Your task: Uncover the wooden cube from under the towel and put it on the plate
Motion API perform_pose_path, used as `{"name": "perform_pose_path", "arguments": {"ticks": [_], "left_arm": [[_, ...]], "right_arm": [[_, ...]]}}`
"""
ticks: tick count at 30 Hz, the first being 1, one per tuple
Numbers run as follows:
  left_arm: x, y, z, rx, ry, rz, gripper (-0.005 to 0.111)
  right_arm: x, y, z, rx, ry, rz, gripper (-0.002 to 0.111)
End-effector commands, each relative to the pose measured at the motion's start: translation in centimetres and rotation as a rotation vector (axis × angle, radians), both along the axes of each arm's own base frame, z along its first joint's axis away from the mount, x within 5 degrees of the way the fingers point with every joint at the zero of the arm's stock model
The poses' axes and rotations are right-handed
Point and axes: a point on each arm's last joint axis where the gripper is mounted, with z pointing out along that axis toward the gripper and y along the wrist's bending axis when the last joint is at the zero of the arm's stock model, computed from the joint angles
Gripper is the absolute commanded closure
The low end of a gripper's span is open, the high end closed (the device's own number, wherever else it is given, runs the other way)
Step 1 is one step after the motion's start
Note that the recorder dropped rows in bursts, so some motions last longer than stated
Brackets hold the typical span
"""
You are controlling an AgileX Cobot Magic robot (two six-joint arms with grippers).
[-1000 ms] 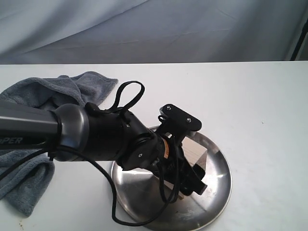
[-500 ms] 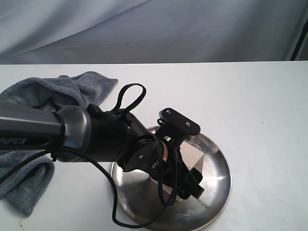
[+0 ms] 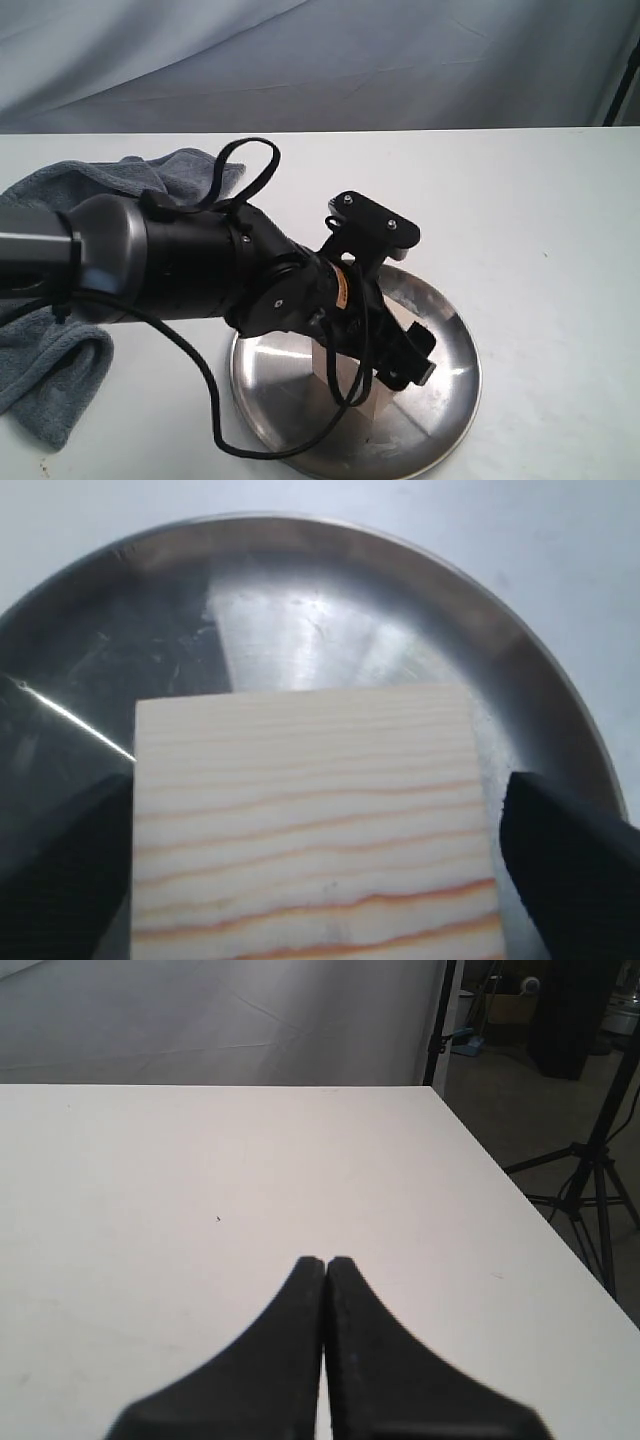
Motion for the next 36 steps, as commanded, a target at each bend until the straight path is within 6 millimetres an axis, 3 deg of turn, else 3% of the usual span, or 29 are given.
{"name": "perform_pose_path", "arguments": {"ticks": [1, 10, 12, 20, 22, 28, 36], "left_arm": [[-0.2, 0.0, 2.2, -0.046, -0.049, -0.015, 0.015], [-0.5, 0.6, 5.8, -0.108, -0.122, -0.027, 0.016], [-0.5, 0.9, 6.6, -0.128, -0.134, -0.018, 0.022], [-0.5, 1.0, 7.1, -0.139, -0.142, -0.015, 0.093], [-0.1, 1.5, 7.0, -0.131, -0.125, 0.014, 0.106], [2.9, 5.7, 6.3, -0.066, 0.0, 0.257, 0.107], [5.3, 10.8, 5.6, 0.042, 0.129, 0.478, 0.107]], "right_arm": [[0.0, 0.0, -0.1, 0.002, -0.001, 0.0, 0.108], [0.0, 0.0, -0.1, 0.002, -0.001, 0.0, 0.108], [0.0, 0.0, -0.1, 0.002, -0.001, 0.0, 0.108], [0.0, 0.0, -0.1, 0.002, -0.001, 0.0, 0.108], [0.0, 0.0, -0.1, 0.002, -0.001, 0.0, 0.108], [0.0, 0.0, -0.1, 0.002, -0.001, 0.0, 0.108], [0.0, 0.0, -0.1, 0.002, -0.001, 0.0, 0.108]]}}
